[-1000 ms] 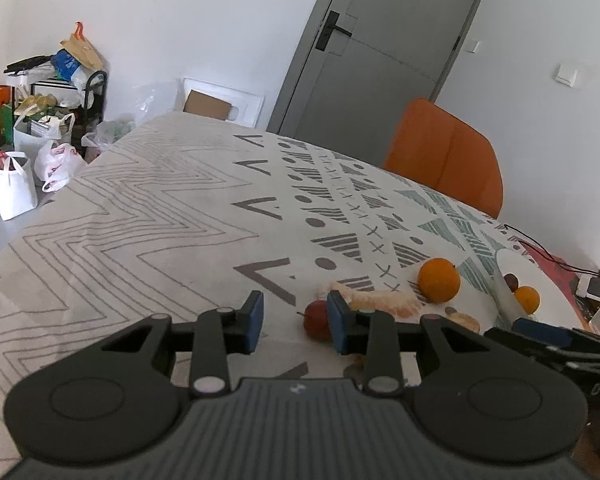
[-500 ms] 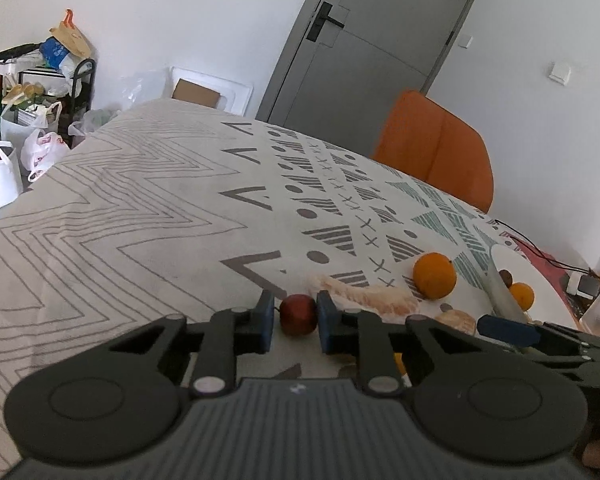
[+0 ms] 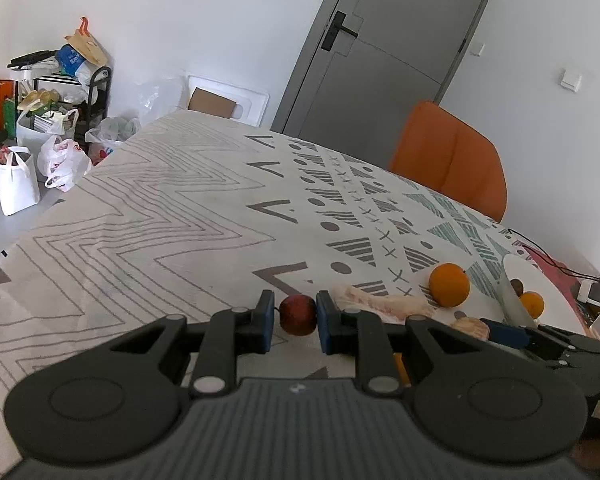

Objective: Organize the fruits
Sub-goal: 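Grasp another red plum with the left tool while the right tool grasps a peeled pomelo segment, then carry the red plum with the left tool while the right tool carries the pomelo segment toward the plate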

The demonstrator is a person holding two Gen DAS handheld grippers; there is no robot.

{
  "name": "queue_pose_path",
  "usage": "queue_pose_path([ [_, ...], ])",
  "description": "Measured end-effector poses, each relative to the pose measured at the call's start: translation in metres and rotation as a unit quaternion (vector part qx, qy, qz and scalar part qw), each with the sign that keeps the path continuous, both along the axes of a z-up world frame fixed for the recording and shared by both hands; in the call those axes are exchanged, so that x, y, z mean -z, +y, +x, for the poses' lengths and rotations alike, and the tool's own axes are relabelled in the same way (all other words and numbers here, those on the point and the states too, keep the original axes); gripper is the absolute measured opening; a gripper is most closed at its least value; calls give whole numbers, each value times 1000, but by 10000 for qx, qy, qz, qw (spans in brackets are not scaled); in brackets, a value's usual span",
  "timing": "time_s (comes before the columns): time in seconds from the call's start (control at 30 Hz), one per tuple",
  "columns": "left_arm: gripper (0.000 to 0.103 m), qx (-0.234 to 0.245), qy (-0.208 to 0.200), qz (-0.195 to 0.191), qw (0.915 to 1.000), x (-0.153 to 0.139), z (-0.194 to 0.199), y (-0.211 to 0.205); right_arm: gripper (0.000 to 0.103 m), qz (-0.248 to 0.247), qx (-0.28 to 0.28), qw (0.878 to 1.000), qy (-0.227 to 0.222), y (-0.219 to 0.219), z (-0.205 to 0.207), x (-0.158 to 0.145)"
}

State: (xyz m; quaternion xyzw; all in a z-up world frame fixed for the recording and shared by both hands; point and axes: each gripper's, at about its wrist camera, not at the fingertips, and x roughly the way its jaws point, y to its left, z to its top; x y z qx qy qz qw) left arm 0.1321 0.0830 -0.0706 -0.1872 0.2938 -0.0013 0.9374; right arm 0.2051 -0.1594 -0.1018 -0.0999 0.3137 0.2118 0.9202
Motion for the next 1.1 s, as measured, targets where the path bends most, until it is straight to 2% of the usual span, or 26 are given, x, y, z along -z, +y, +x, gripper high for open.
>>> queue_pose_path([
  [0.1, 21, 19, -50, 30, 10000, -4, -4, -2, 62, 151, -10, 9999, 48, -5, -3, -4],
  [0.6, 21, 274, -294, 283, 9988, -28, -7, -35, 61, 619, 181, 9966, -508, -45, -27, -40],
  [1.1, 21, 657, -449, 509, 9955, -42, 1, -81, 61, 836, 567, 9925, -681, -93, -34, -45],
])
